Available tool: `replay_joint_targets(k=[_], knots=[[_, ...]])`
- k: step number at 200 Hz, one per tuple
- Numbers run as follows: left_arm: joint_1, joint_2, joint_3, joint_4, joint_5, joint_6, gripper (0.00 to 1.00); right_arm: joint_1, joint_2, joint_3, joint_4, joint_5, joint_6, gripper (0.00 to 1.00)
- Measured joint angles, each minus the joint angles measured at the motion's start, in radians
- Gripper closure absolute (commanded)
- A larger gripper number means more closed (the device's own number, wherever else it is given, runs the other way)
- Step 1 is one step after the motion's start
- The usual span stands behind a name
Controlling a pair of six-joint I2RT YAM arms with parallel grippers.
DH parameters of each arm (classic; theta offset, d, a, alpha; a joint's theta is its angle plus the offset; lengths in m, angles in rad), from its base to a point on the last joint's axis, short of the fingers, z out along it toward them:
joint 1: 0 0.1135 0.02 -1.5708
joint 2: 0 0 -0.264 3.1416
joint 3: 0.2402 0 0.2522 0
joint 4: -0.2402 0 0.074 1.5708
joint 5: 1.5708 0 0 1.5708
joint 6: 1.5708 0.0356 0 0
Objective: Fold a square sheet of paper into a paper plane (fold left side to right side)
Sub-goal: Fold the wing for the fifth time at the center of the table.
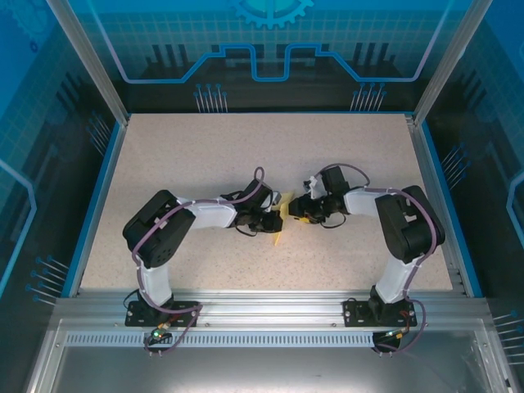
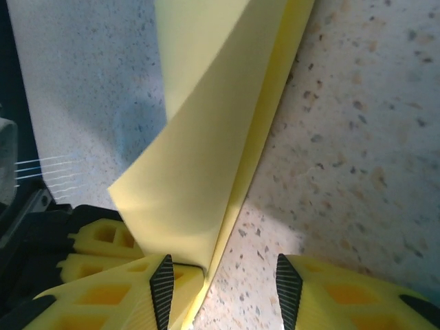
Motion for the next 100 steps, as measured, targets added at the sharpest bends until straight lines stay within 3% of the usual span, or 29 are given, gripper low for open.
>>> replay_joint_targets(k=[100], knots=[[0.012, -0.004, -0.026, 0.057, 0.026, -0.028, 0.89, 0.032, 0.109, 0.142, -0.033, 0.039, 0.030, 0.61]])
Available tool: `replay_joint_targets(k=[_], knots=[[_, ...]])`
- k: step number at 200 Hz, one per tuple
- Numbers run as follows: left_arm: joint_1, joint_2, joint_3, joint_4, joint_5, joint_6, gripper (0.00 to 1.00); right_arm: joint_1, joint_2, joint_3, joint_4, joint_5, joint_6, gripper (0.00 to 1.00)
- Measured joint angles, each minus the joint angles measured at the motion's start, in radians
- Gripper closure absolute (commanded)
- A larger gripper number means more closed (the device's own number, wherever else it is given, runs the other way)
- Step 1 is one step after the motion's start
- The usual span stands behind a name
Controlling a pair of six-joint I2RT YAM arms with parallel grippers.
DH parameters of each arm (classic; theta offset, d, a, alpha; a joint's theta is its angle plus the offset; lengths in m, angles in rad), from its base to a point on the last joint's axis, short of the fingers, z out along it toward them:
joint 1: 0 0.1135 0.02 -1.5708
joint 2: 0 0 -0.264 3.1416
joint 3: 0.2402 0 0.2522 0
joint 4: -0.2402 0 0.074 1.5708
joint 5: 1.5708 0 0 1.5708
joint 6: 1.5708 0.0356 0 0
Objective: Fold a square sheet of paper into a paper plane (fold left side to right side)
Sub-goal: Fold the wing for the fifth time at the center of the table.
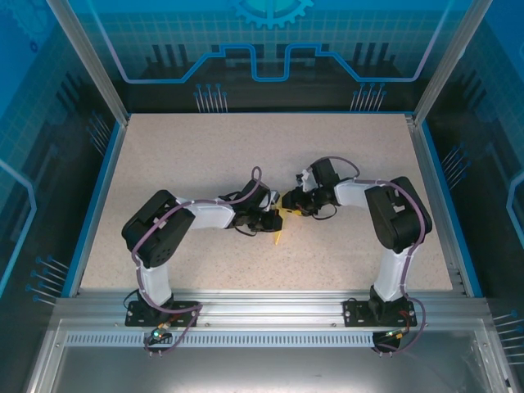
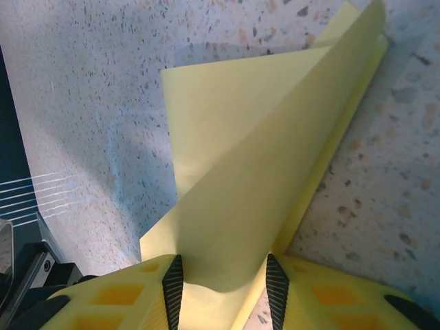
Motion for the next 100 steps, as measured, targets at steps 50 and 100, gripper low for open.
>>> replay_joint_targets(k=[50, 100], knots=[[0.010, -0.006, -0.016, 0.020, 0.014, -0.001, 0.76, 0.006, 0.014, 0.023, -0.027, 0.004, 0.000, 0.62], [0.011, -0.045, -0.034, 0.038, 0.030, -0.024, 0.60, 0.006, 0.023, 0.040, -0.051, 0.003, -0.001, 0.62]])
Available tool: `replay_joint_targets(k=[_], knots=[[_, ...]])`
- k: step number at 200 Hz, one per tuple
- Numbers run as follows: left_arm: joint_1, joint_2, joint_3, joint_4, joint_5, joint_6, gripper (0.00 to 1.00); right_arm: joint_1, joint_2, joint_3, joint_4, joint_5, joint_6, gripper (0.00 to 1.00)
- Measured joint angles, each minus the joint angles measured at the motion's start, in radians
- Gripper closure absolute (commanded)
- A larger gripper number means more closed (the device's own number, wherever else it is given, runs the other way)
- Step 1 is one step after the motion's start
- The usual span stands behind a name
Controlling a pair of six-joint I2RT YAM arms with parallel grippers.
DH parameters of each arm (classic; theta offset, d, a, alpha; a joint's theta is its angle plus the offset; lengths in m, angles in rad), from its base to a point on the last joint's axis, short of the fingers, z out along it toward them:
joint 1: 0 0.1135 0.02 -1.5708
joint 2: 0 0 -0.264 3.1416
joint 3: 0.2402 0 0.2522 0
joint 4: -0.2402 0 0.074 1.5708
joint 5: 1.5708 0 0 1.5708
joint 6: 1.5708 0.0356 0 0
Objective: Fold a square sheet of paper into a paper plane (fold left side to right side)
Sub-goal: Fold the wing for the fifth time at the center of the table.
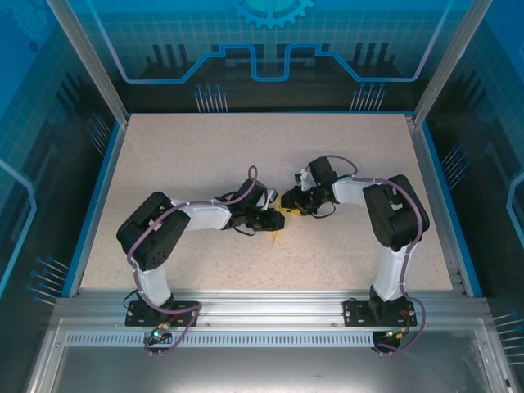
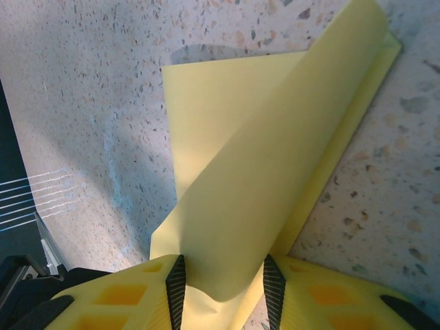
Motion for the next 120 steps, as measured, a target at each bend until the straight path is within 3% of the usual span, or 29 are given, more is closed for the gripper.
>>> replay_joint_targets(k=[41, 92, 120], knots=[[0.031, -0.080, -0.018, 0.010, 0.016, -0.022, 0.52, 0.000, 0.002, 0.004, -0.007, 0.000, -0.003, 0.62], [0.148, -0.098, -0.022, 0.034, 0.063, -0.075, 0.64, 0.000, 0.003, 0.006, -0.010, 0.000, -0.003, 0.62], [0.172, -0.041, 0.002, 0.037, 0.086, -0.093, 0.65, 0.000, 0.003, 0.006, -0.010, -0.001, -0.003, 0.62]])
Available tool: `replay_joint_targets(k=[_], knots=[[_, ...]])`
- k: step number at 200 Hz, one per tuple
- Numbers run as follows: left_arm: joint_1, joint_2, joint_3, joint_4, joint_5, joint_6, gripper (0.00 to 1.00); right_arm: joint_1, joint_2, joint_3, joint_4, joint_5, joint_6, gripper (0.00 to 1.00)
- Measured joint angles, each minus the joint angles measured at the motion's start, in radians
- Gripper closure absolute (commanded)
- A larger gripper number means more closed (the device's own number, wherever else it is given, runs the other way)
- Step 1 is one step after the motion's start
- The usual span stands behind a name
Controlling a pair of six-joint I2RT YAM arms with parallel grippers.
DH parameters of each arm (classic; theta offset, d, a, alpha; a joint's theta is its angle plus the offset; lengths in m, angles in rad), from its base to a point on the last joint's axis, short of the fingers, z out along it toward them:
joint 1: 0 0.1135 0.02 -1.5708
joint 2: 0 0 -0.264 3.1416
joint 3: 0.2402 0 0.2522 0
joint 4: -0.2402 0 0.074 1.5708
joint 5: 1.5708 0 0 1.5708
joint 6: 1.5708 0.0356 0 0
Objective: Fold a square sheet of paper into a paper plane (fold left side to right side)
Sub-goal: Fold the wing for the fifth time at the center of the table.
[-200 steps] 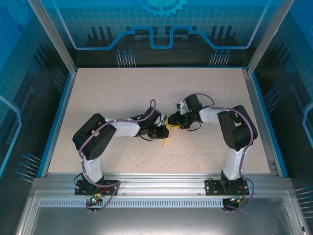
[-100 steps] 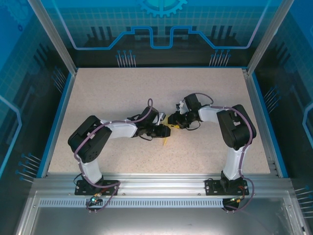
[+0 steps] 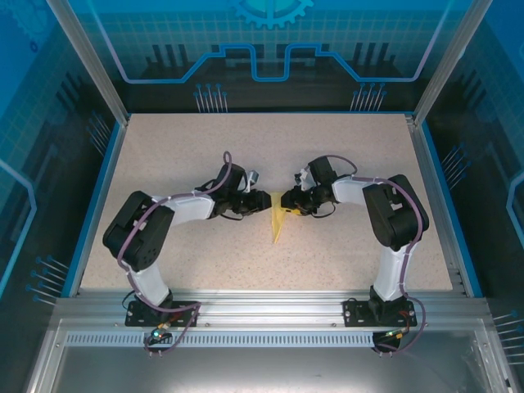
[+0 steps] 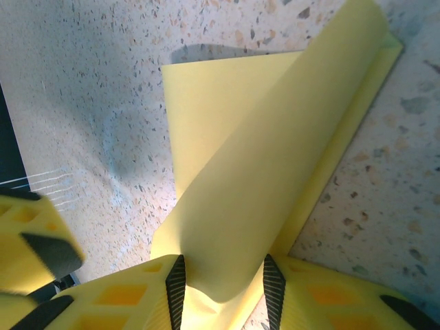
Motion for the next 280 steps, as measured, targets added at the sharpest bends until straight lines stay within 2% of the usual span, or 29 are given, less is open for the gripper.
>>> replay_joint_targets(k=[48, 115, 197, 207, 221, 242, 280], knots=[[0.001, 0.104, 0.023, 0.048, 0.070, -0.041, 0.64, 0.000, 0.001, 0.001, 0.000, -0.001, 0.000, 0.62], [0.001, 0.142, 0.057, 0.097, 0.105, -0.067, 0.64, 0.000, 0.002, 0.002, -0.001, -0.003, 0.000, 0.62], [0.001, 0.192, 0.079, 0.094, 0.114, -0.088, 0.87, 0.000, 0.005, 0.008, -0.012, -0.003, -0.005, 0.62], [0.001, 0.192, 0.079, 0.091, 0.109, -0.088, 0.84, 0.000, 0.005, 0.008, -0.012, -0.003, -0.005, 0.62], [0.001, 0.192, 0.079, 0.086, 0.105, -0.080, 0.70, 0.000, 0.007, 0.012, -0.017, -0.003, -0.007, 0.62], [0.001, 0.190, 0.079, 0.089, 0.106, -0.084, 0.58, 0.000, 0.010, 0.018, -0.026, -0.003, -0.008, 0.62], [0.003, 0.143, 0.054, 0.080, 0.100, -0.080, 0.53, 0.000, 0.013, 0.021, -0.030, -0.007, -0.009, 0.62]])
